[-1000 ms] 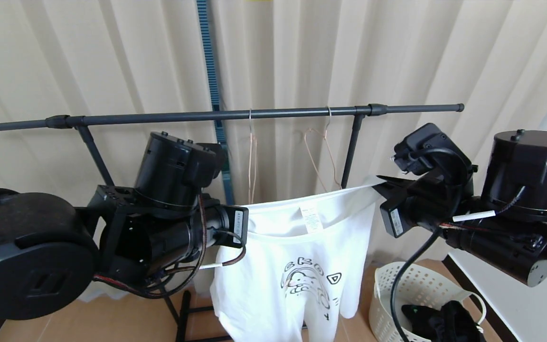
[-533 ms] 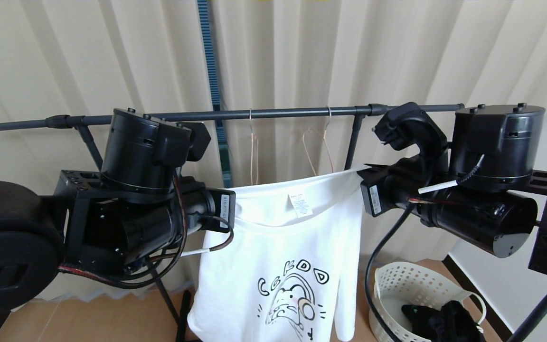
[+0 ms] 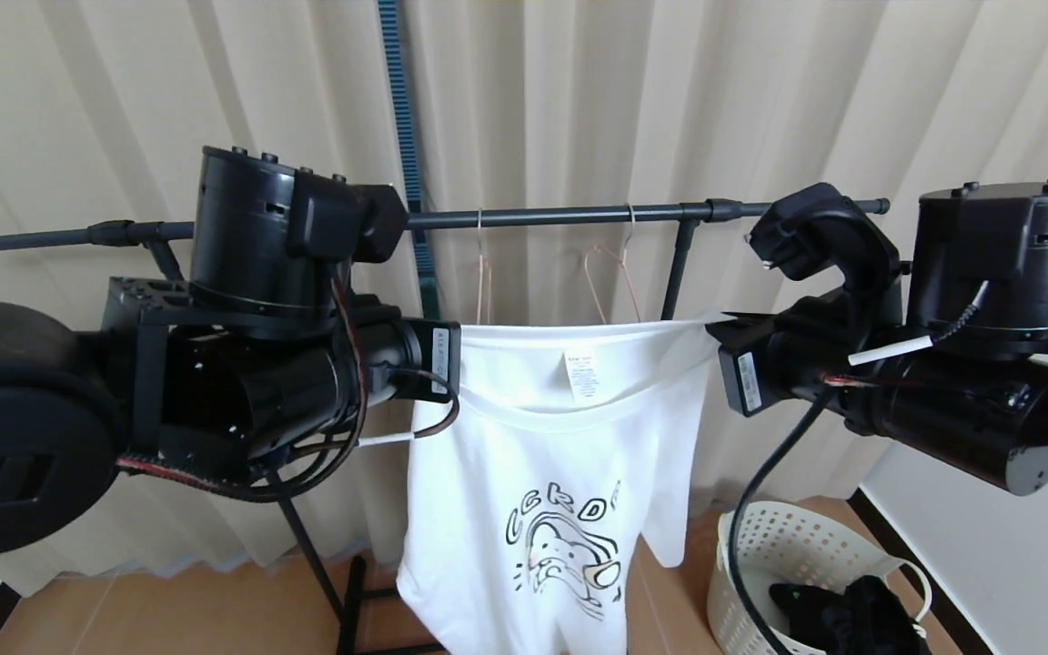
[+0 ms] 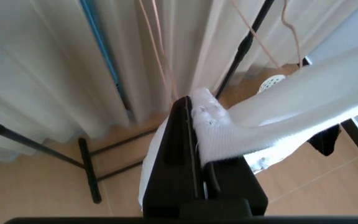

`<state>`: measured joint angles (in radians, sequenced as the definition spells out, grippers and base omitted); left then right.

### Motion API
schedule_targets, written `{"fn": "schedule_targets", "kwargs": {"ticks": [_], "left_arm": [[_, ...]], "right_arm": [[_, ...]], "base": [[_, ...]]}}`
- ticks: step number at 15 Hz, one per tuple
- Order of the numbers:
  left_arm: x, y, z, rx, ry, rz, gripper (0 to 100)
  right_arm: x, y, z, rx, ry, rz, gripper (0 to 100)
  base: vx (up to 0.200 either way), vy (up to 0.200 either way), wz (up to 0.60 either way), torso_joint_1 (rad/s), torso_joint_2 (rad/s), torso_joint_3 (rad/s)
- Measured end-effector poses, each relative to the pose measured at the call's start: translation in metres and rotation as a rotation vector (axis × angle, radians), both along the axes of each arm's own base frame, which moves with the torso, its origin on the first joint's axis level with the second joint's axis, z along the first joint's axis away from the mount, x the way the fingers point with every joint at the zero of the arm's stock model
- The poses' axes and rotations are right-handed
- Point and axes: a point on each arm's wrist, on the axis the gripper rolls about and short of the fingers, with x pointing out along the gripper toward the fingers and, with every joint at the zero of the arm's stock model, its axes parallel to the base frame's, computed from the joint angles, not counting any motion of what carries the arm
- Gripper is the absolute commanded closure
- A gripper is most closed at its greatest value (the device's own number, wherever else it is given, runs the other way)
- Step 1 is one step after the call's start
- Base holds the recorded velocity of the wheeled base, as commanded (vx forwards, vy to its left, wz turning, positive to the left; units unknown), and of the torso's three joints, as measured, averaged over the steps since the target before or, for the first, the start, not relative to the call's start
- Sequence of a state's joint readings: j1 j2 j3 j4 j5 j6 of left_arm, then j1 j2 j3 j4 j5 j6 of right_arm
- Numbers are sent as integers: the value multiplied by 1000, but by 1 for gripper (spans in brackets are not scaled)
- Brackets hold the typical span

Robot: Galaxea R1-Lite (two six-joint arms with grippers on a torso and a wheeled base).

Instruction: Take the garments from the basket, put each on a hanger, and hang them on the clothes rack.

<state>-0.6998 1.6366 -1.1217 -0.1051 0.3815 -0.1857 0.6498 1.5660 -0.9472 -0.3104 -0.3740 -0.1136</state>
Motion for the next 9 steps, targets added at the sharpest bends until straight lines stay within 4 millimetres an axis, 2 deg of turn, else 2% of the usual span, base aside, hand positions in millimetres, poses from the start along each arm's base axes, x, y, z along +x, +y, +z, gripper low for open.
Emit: {"fn": "schedule_targets", "kwargs": {"ticks": [5, 9], "left_arm": [[31, -19, 27, -54, -82, -19, 100], [55, -39, 38, -115, -111, -106, 100]], "right_arm": [[-46, -10, 7, -124, 98, 137, 100], [-79, 9, 1, -164, 163, 351, 100]], "base": [[0, 0, 0, 0, 0, 0], [0, 0, 0, 0, 0, 0]]}}
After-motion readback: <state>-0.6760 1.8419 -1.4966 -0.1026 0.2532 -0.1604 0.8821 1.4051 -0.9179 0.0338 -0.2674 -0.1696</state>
